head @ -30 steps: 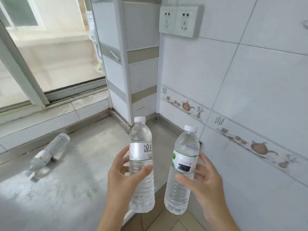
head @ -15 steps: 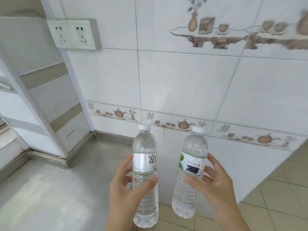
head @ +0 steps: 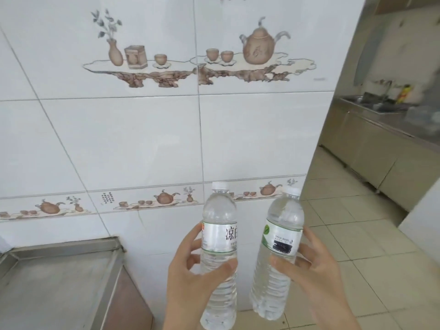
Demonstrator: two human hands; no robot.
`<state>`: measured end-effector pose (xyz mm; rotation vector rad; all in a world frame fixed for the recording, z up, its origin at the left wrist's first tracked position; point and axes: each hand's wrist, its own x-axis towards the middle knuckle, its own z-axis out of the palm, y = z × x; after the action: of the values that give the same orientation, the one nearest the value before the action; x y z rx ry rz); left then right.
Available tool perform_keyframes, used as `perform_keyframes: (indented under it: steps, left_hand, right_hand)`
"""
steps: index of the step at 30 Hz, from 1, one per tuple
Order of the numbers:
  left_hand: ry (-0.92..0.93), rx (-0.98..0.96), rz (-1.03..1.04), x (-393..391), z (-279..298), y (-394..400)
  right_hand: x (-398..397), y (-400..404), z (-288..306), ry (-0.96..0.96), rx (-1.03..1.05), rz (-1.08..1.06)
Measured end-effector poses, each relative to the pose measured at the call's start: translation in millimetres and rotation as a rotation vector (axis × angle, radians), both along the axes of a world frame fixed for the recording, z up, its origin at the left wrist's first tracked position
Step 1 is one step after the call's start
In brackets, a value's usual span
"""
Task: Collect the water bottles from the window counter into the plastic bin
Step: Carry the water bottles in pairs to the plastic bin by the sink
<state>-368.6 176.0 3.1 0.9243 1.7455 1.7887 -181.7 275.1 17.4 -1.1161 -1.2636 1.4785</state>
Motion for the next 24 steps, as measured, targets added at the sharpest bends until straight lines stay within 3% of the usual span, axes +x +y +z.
perform_keyframes:
  steps: [15,24]
  left_hand:
    - [-0.076,-0.041,-0.245,202,-3,194]
    - [-0.128,-0.09,-0.397,259,-3,306]
  right_hand:
    - [215,149,1,-0.081,0.031,-0.217]
    - [285,232,-11,-0.09,0.022,-0.373]
